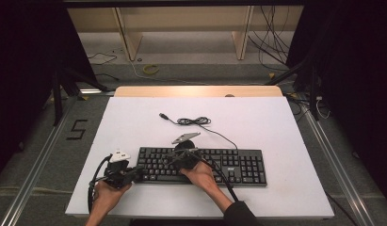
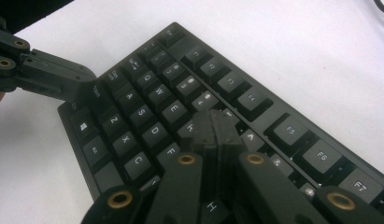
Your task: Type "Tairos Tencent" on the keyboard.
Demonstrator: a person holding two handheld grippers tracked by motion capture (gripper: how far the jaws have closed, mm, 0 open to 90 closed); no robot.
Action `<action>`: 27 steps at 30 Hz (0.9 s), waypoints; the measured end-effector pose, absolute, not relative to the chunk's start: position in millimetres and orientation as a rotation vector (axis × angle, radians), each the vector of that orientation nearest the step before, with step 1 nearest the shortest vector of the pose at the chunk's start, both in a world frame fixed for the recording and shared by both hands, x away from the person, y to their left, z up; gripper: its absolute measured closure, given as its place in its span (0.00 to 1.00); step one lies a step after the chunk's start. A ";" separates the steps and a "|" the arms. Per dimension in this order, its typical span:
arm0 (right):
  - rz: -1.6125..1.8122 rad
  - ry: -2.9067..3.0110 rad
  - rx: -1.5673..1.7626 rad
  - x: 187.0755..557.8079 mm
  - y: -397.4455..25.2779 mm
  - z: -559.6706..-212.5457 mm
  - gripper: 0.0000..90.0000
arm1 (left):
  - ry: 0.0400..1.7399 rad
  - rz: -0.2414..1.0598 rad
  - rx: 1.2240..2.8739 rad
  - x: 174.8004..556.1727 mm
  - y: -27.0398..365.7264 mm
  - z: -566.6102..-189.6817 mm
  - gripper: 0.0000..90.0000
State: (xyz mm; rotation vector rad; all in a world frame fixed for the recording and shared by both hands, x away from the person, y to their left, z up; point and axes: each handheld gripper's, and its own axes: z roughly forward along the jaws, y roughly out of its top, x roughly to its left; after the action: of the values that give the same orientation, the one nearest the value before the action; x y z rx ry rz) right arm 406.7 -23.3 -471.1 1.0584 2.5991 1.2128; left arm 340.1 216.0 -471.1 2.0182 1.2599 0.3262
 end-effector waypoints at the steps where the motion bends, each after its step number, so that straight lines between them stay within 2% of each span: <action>1: 1.207 2.599 1.057 406.8 -23.1 -471.4 1.00 | 1.258 0.325 2.023 340.3 215.9 -471.4 0.99; 27: 1.155 2.586 1.082 407.2 -19.9 -477.5 1.00 | 1.276 0.305 2.034 343.0 216.4 -477.0 0.99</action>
State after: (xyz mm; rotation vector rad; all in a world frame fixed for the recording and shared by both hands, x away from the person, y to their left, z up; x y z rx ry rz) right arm 407.2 -19.9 -477.5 1.0818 2.5857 1.1548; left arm 343.0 216.4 -477.0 2.0343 1.2760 0.3050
